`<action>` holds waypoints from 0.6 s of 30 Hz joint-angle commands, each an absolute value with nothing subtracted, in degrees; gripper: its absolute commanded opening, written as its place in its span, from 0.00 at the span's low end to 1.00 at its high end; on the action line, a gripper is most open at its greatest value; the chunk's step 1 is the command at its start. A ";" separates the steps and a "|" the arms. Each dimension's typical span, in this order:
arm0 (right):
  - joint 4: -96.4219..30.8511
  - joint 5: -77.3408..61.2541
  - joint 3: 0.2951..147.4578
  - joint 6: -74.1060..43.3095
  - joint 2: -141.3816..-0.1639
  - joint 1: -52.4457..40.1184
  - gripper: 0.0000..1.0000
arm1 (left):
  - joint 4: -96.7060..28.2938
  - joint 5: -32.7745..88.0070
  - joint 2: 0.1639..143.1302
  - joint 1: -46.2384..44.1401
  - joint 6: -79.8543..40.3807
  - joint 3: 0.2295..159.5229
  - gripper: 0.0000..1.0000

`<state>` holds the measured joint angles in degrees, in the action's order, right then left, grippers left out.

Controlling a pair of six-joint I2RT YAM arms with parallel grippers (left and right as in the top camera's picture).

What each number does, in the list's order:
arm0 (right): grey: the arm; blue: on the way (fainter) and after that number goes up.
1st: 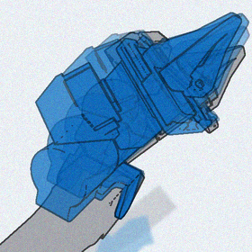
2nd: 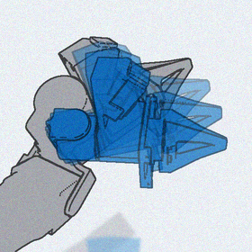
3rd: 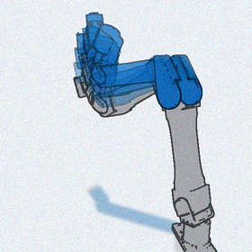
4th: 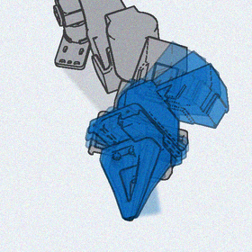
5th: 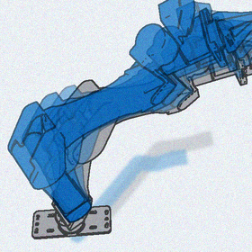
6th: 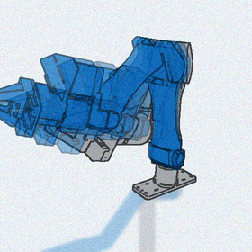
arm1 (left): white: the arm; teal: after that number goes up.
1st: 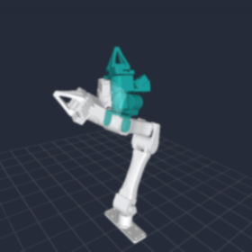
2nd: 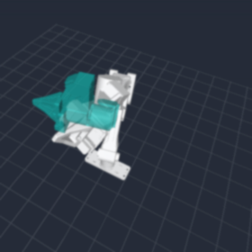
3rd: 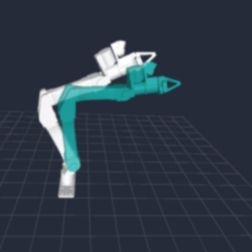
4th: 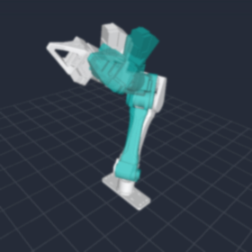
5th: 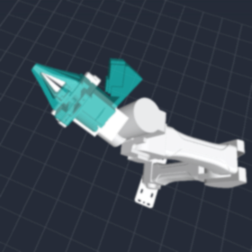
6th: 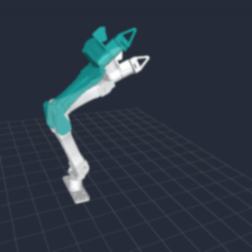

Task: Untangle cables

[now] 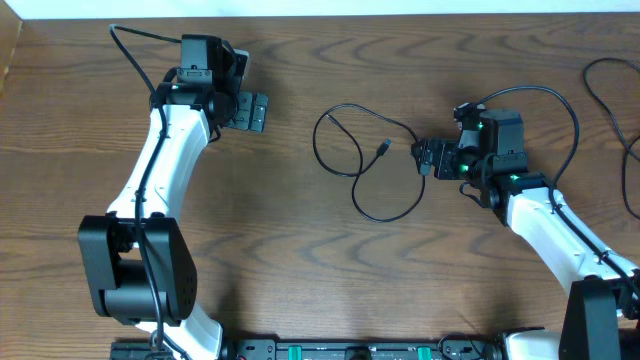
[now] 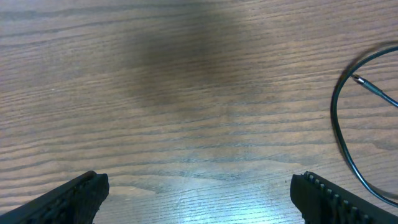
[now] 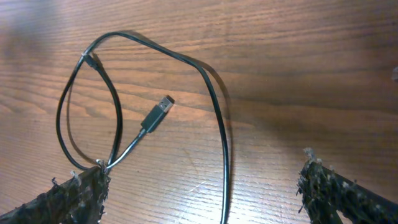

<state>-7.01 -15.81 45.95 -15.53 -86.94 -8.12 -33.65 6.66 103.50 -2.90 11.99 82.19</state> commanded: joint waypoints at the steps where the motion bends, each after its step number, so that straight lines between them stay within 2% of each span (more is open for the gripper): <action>1: -7.73 -14.94 45.78 -13.72 -86.08 -8.91 0.96 | -33.85 6.15 103.53 -2.96 11.68 81.69 0.98; 18: -8.62 -7.84 45.78 -5.80 -86.08 -20.45 0.99 | -33.85 6.15 103.53 -2.96 11.68 81.69 0.98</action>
<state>-8.34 -10.72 45.95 -8.03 -86.94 -19.18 -33.67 6.66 103.50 -2.90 11.97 82.19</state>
